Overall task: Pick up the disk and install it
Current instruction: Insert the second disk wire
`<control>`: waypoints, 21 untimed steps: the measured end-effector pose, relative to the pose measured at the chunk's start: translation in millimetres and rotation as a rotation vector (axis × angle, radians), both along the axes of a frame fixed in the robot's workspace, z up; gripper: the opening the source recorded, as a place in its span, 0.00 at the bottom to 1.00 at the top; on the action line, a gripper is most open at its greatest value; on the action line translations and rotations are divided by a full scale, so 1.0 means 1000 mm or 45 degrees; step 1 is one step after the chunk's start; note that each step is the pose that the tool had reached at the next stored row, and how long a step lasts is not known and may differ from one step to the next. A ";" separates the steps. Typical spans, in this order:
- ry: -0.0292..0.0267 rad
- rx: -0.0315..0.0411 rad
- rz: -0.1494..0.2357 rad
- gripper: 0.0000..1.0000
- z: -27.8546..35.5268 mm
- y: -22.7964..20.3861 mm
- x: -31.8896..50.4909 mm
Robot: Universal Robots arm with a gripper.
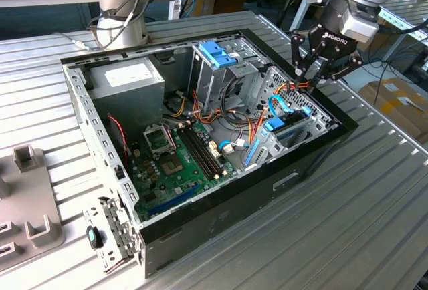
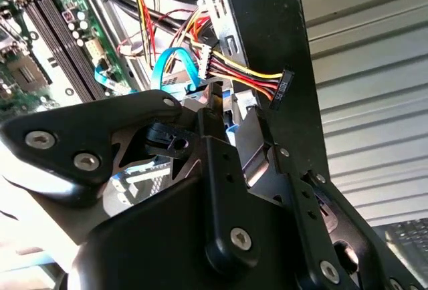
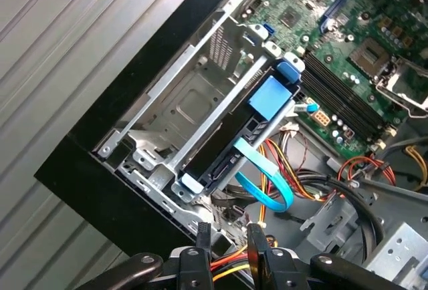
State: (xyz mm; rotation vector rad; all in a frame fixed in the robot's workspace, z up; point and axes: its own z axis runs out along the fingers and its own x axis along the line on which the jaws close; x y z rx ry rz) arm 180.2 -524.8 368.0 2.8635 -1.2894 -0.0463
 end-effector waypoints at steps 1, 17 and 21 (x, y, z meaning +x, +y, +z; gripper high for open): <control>0.0001 0.0000 0.000 0.36 0.0000 0.0000 0.0000; 0.0000 -0.0002 0.014 0.36 0.0029 0.0000 0.0011; 0.0000 0.0000 0.029 0.36 0.0043 0.0000 0.0043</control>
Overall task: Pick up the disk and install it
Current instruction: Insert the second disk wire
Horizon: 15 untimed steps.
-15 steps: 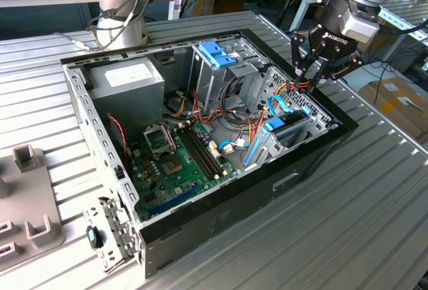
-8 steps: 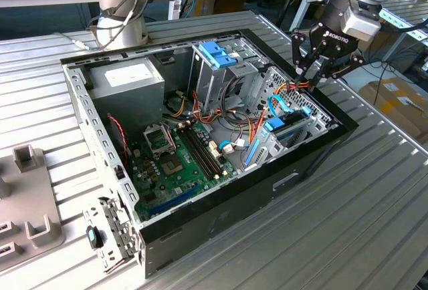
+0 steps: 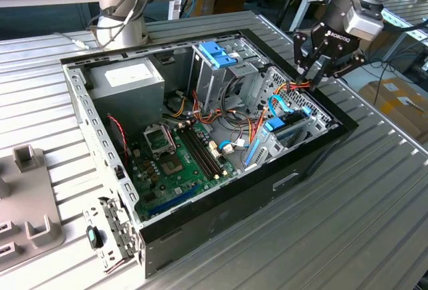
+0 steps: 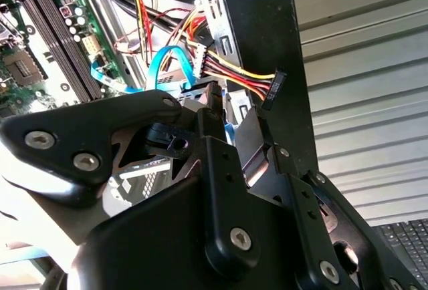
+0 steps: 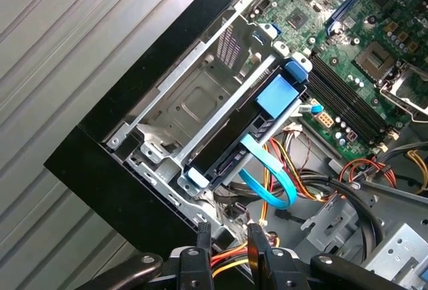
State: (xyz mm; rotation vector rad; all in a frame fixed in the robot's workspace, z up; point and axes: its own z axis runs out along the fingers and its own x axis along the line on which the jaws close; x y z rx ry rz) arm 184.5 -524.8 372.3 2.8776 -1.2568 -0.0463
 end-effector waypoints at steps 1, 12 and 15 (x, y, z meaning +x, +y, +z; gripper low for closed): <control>0.0000 0.0000 0.001 0.36 0.0012 0.0000 0.0004; 0.0000 0.0004 0.113 0.36 0.0013 0.0000 0.0146; 0.0000 0.0004 0.158 0.36 0.0010 0.0001 0.0171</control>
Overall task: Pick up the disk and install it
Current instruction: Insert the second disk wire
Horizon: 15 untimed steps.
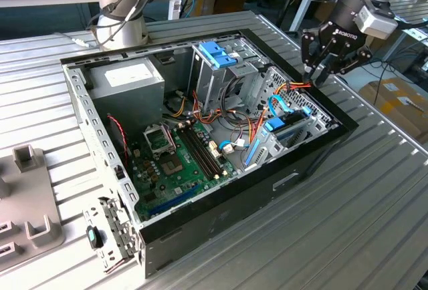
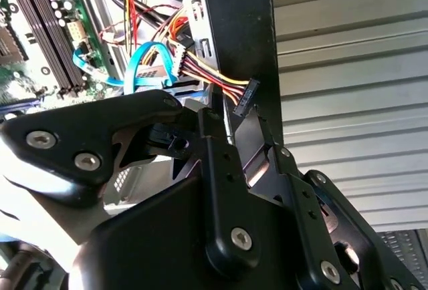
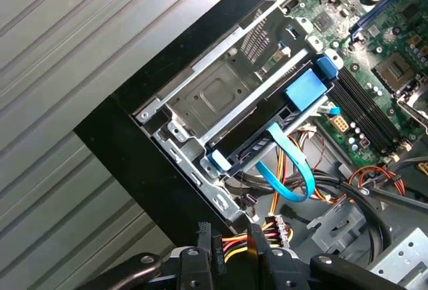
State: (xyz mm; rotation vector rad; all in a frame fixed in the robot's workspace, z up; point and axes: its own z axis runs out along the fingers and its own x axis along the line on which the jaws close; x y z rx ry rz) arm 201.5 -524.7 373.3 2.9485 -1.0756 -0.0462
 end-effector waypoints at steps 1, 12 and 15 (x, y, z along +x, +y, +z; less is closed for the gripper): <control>0.0000 0.0000 0.009 0.36 0.0000 0.0000 0.0005; 0.0000 0.0001 0.024 0.36 -0.0012 0.0006 0.0016; 0.0000 -0.0001 0.029 0.36 -0.0027 0.0010 0.0030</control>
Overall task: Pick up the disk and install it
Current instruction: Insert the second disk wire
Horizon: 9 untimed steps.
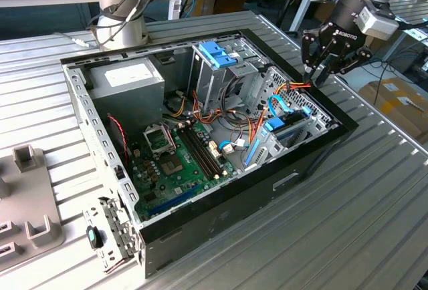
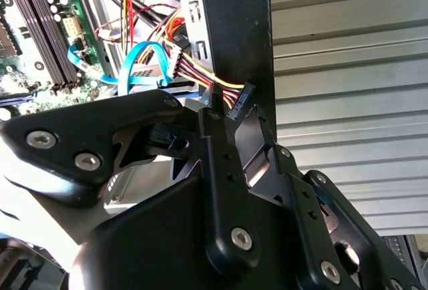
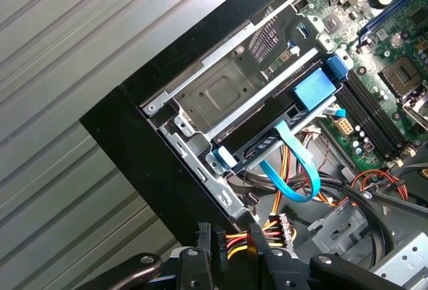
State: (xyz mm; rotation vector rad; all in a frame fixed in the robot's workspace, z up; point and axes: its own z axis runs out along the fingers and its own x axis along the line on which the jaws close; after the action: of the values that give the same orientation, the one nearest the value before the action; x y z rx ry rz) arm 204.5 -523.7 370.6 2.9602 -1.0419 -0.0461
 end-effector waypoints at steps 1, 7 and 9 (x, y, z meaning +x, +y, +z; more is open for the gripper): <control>0.0000 -0.0001 0.002 0.36 -0.0008 0.0001 0.0004; 0.0000 -0.0001 0.005 0.36 -0.0029 0.0004 0.0012; 0.0000 -0.0001 0.005 0.36 -0.0030 0.0003 0.0012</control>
State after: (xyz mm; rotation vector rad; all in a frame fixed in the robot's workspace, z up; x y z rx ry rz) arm 205.7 -523.4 367.7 2.9622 -1.0356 -0.0461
